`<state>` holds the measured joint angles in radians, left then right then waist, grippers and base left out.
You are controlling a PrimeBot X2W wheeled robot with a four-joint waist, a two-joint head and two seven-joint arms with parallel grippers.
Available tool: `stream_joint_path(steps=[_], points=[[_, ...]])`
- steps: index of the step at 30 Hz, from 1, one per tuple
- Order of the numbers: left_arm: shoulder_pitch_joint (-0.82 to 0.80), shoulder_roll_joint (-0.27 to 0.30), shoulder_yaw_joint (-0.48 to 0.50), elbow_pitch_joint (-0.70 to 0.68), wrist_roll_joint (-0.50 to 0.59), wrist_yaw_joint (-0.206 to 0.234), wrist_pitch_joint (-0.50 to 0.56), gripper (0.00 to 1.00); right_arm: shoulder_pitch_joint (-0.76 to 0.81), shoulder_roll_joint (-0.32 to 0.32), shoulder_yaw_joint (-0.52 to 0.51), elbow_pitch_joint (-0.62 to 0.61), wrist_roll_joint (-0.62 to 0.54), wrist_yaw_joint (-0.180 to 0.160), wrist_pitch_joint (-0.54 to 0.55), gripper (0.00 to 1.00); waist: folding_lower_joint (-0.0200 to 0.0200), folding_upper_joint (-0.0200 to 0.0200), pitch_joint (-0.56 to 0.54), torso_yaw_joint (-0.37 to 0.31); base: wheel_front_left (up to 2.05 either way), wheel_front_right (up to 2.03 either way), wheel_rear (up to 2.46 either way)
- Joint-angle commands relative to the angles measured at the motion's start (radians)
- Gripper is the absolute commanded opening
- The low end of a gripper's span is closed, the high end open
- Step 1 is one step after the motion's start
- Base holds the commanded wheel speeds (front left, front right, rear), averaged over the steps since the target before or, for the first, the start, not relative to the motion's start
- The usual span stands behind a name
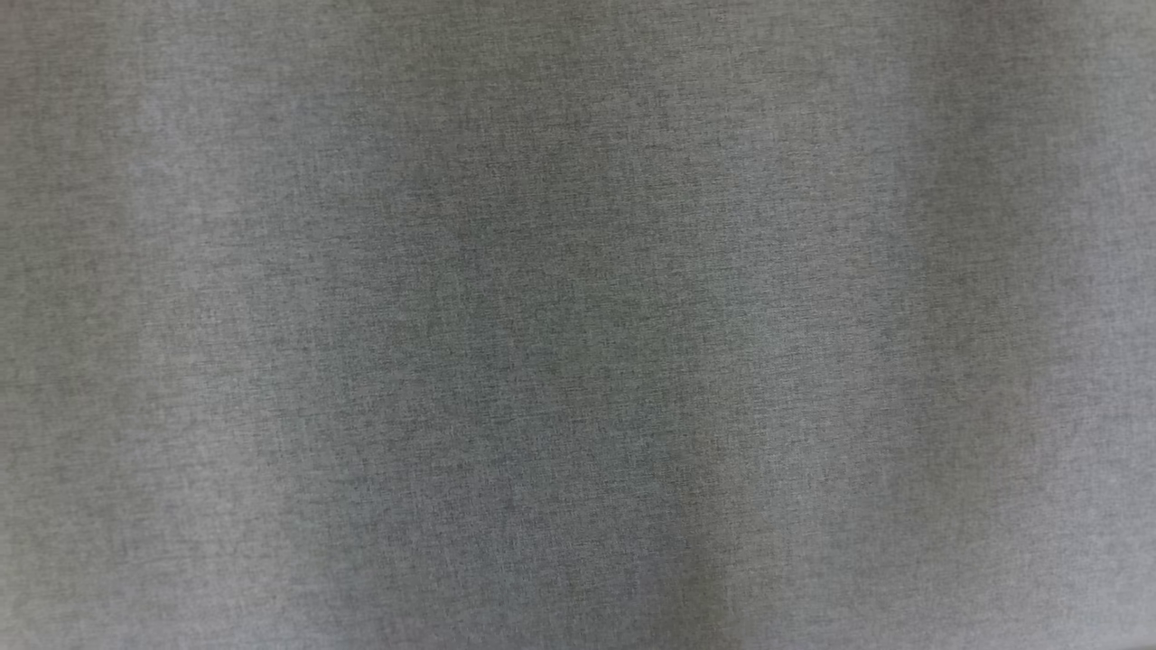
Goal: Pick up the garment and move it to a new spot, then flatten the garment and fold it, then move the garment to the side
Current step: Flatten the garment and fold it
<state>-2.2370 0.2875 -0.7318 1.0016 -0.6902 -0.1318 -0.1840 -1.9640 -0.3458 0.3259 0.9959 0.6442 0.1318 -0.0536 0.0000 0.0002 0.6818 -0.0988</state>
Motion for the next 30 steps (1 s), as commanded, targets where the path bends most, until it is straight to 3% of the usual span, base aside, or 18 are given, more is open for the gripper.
stream_joint_path(steps=[1,13,17,20,30], points=[[-0.013,0.000,-0.009,0.005,-0.015,0.002,-0.004,0.00,-0.007,-0.007,0.005,0.006,0.011,-0.002,-0.007,0.00,0.0000,-0.0002,0.000,0.003,0.00,0.00,0.00],[-0.043,0.001,-0.069,0.024,-0.065,0.002,-0.043,0.00,-0.024,0.009,0.056,0.037,0.023,-0.002,-0.050,0.00,0.0000,-0.0002,0.002,0.015,0.00,0.00,0.00],[-0.023,0.003,-0.046,0.020,-0.096,0.002,-0.069,0.00,-0.001,0.004,0.074,0.027,0.027,-0.002,-0.087,0.00,0.0000,-0.0002,0.000,0.024,0.00,0.00,0.00],[0.040,0.004,-0.051,-0.007,-0.094,0.002,-0.079,0.00,0.044,0.004,0.096,0.014,0.038,-0.002,-0.113,0.00,0.0000,-0.0002,-0.019,0.035,0.00,0.00,0.00],[0.505,0.084,0.195,-0.383,-0.066,0.026,-0.082,0.00,0.345,-0.037,0.186,-0.134,0.148,-0.002,-0.165,0.00,0.0000,-0.0002,-0.171,0.055,0.00,0.00,0.00]])
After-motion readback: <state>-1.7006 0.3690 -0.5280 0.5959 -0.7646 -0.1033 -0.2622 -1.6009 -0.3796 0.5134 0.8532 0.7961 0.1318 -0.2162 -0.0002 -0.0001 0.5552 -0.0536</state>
